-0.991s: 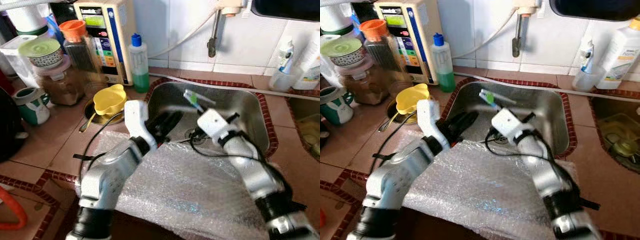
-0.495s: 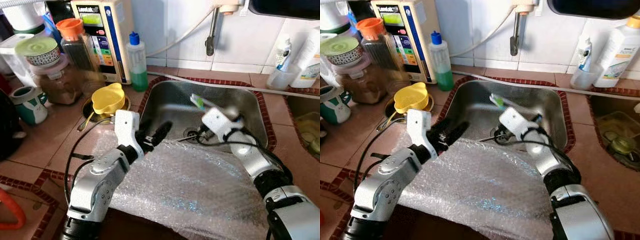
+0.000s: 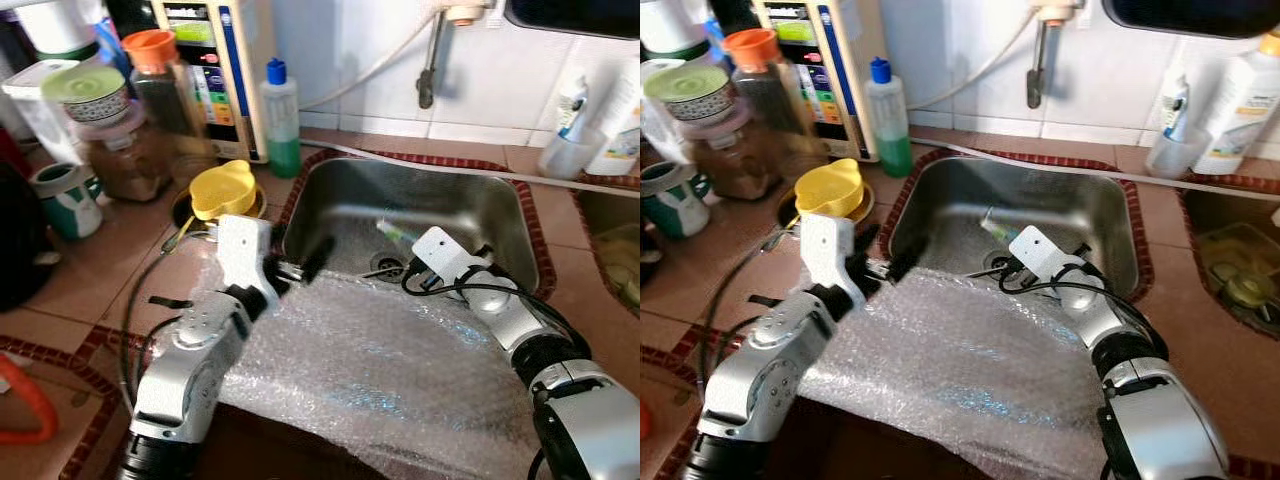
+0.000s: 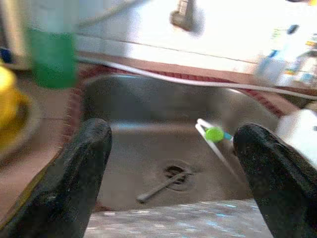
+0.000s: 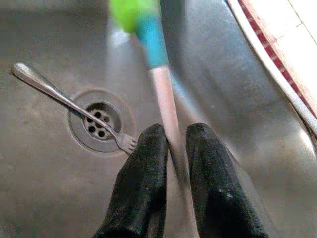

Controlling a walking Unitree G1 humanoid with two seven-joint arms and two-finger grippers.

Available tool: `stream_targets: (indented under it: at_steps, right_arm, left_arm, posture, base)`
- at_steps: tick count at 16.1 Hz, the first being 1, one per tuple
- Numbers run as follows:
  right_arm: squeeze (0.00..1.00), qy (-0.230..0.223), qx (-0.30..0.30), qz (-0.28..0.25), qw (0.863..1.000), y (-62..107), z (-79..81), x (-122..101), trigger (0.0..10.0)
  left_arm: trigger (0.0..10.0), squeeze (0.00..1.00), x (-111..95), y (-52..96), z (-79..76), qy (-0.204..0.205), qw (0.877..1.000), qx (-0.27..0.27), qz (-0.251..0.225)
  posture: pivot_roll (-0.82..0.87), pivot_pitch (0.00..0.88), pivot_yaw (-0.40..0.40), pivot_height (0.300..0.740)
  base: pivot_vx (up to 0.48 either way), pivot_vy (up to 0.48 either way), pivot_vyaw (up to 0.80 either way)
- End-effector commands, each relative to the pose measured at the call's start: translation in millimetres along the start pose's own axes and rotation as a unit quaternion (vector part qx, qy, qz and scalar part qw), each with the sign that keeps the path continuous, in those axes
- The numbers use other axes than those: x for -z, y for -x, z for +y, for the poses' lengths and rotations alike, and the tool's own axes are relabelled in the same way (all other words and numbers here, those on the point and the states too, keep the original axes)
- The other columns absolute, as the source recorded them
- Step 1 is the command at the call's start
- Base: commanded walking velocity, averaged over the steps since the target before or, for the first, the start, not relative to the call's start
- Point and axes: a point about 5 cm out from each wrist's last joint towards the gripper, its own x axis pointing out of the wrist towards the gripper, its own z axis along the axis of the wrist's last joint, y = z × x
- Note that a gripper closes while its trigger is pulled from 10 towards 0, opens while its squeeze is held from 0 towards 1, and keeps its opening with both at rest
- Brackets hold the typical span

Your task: Kitchen organization

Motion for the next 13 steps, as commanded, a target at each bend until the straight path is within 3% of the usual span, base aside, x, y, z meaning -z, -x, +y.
stream_targets:
  at_steps: [1,6,11,13]
  right_arm:
    - [1.0,-0.007,-0.029,0.019,0.999,2.3,15.6,12,10.0]
    - [1.0,-0.015,-0.03,0.015,0.999,2.7,17.8,13,10.0]
    - [1.0,-0.055,0.018,-0.036,0.998,0.9,7.7,-1,10.0]
    - [1.0,-0.053,0.028,-0.057,0.997,-1.2,3.9,-12,10.0]
  left_arm:
    - [10.0,1.0,-3,-1.7,5.1,-0.015,1.0,-0.015,-0.007]
    - [10.0,1.0,-5,-4.9,8.8,-0.021,0.999,-0.025,-0.01]
    - [10.0,1.0,-5,-5.9,10.4,-0.031,0.999,-0.034,-0.016]
    - [10.0,1.0,-12,-6.0,19.4,-0.054,0.994,-0.083,-0.038]
  posture:
    - [0.09,0.054,0.057,0.74]
    - [0.09,0.05,0.064,0.74]
    - [0.09,0.047,0.063,0.74]
    - [0.09,0.048,0.061,0.74]
  base:
    - [0.0,0.0,0.0]
    - [0.0,0.0,0.0]
    - [0.0,0.0,0.0]
    - [0.0,0.0,0.0]
